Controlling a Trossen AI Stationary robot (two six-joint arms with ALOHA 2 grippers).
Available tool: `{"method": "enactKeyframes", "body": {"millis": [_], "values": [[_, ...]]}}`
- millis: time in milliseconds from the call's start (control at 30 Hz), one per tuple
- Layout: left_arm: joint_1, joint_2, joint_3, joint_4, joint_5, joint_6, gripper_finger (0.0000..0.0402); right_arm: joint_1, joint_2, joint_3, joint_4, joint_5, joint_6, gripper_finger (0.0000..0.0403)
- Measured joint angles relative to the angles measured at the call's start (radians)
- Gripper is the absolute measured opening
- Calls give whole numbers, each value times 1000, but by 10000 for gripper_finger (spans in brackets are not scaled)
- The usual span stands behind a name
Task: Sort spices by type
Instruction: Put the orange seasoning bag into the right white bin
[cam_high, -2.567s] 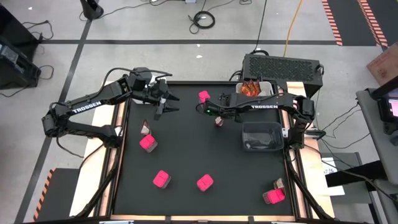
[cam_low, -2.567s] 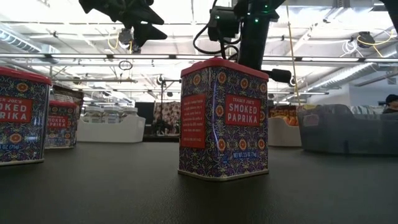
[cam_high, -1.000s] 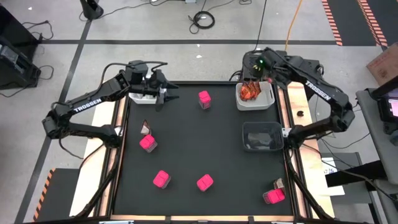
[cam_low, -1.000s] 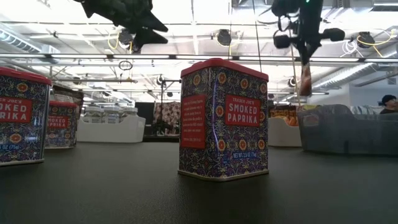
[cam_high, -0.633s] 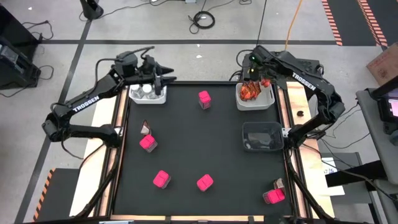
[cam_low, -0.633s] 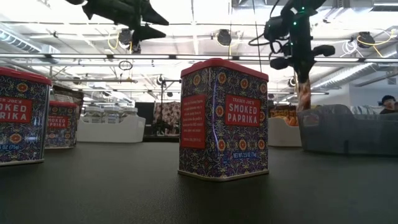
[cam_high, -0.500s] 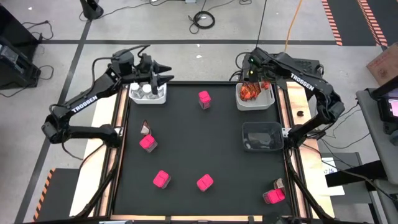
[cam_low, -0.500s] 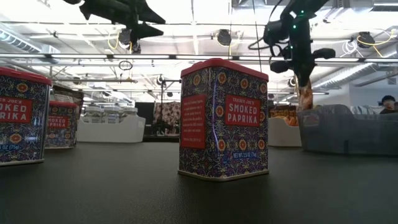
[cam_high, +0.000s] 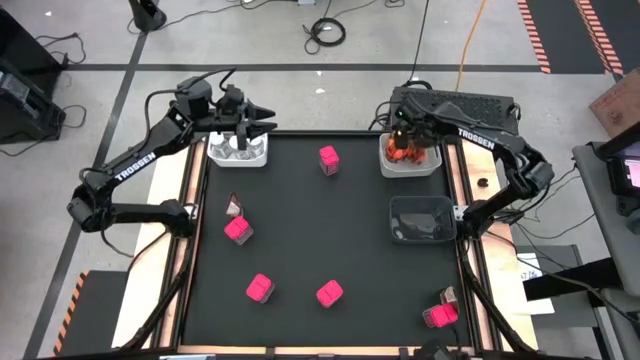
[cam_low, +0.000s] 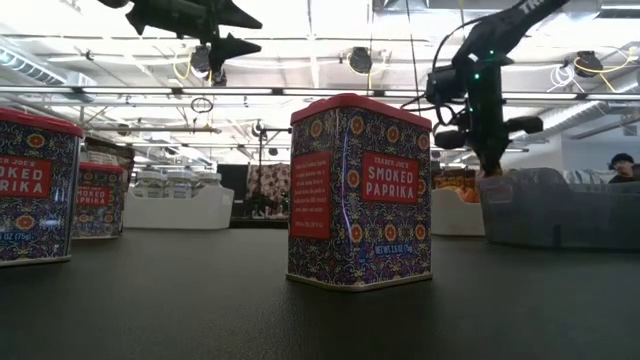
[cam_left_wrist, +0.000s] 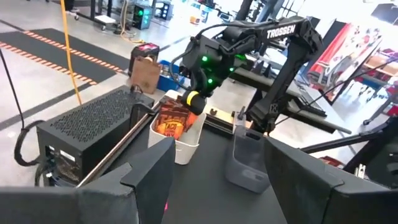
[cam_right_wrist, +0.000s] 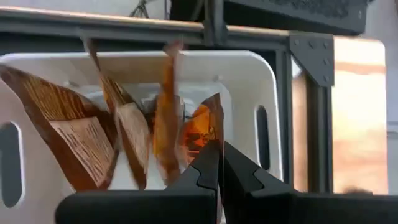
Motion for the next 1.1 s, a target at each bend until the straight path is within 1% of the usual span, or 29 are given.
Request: {"method": "enactKeyframes", "body": {"millis": [167, 267, 400, 533, 733, 933, 1000, 1100], "values": [[-1, 0, 0, -1, -2, -51, 247, -41, 0, 0, 117, 4, -116, 0], [-1, 0, 0, -1, -16, -91, 247, -64, 0, 0, 145, 3, -166, 0], [-4, 0, 0, -1, -48, -147, 247, -83, 0, 0, 148, -2, -215, 0], [-21, 0, 0, -1, -51, -153, 247, -92, 0, 0, 117, -5, -219, 0], [-40, 0, 0, -3, 47, -98, 247, -92, 0, 0, 97, -5, -204, 0], [-15, -18, 0, -8, 240, -78, 247, -92, 0, 0, 114, -5, -149, 0], [-11, -24, 0, -8, 273, -76, 247, -93, 0, 0, 115, -5, -124, 0], [-10, -28, 0, -9, 292, -76, 247, -94, 10, 0, 114, -8, -92, 0]]}}
